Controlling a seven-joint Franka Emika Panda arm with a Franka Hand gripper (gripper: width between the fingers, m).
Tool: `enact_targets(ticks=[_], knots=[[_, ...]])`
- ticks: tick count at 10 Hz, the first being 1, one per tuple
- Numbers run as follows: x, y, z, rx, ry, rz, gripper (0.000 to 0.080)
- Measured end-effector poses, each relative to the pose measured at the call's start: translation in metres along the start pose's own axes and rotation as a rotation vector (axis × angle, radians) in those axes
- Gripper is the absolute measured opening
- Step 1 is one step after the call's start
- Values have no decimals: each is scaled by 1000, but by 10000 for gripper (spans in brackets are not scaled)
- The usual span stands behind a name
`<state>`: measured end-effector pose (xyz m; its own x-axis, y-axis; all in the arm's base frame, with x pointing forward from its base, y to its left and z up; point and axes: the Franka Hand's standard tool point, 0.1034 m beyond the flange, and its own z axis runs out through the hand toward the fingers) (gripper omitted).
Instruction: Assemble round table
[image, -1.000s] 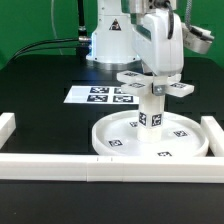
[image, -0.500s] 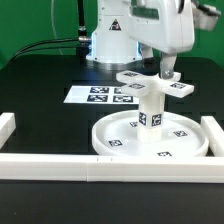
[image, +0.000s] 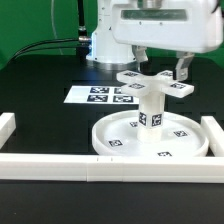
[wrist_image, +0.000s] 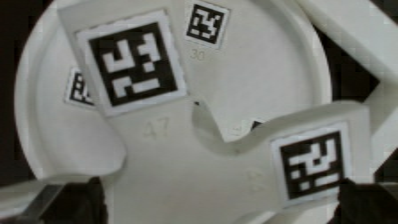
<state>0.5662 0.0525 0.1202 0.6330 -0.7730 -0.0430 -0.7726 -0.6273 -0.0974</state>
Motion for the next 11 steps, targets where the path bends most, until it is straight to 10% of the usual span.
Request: enact_targets(ticks=[6, 11], knots=[[-1, 0, -2, -9, -13, -513, 648], [-1, -13, -18, -80, -18, -1090, 648]])
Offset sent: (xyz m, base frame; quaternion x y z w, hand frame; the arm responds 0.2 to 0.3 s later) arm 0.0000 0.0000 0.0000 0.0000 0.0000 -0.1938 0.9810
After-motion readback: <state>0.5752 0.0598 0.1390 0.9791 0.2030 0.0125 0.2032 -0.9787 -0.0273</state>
